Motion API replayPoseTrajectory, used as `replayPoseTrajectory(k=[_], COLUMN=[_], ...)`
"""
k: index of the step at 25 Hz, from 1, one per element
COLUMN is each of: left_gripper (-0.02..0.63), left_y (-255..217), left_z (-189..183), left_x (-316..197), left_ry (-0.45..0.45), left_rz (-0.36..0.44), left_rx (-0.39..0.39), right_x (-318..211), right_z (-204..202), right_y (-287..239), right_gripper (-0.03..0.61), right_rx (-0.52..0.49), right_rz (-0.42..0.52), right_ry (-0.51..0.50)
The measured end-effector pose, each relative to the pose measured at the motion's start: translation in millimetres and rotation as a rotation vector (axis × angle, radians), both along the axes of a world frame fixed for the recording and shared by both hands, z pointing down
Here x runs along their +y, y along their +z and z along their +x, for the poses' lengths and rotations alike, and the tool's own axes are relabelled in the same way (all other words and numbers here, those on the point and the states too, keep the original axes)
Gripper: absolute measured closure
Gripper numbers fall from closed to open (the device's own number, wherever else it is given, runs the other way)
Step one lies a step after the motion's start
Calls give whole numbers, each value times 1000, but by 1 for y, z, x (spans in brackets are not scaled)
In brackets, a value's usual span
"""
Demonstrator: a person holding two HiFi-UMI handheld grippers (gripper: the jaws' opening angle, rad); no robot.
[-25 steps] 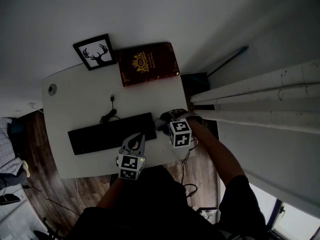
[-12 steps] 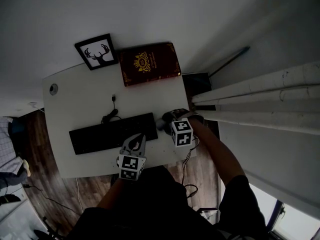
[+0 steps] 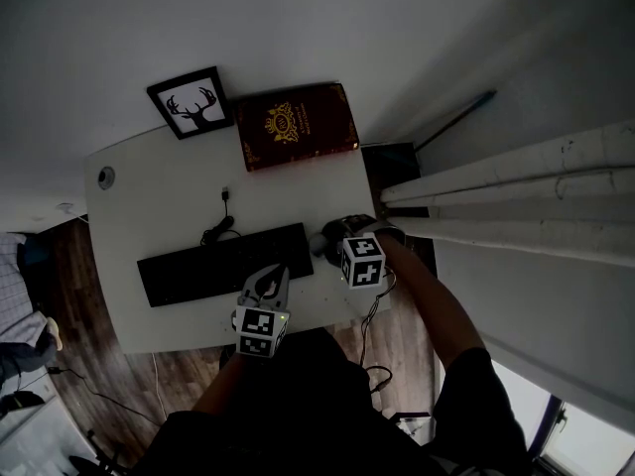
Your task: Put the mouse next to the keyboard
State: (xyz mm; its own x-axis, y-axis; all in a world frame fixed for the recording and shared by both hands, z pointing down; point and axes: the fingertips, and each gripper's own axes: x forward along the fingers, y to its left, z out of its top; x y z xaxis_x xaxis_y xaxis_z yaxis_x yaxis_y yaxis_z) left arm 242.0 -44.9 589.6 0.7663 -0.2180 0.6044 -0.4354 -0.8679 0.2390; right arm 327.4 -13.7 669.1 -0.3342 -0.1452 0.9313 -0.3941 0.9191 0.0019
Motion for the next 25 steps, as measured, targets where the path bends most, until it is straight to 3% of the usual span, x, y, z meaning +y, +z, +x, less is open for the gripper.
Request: replayPoseTrajectory(k=[12,20,23,25], left_gripper=[614,614,614,614], left_y=[-2,-6,-11,-16], left_z=[-7,-14,-15,-17], left_x=[14,25,30,33], left_ry=[18,10,16,20], left_rz=[9,16,26,30], left_rx=[-8,-17,-19,-19], right_x=[-3,-18,-25,-28], right_z=[11,11,15,19], right_y=[-30,-80,-101,-113], right_gripper=[285,289,346,434], right_rx=[-2,-201,-244,-263], right_rz=[137,277,369,433], right_ry=[96,400,502,578])
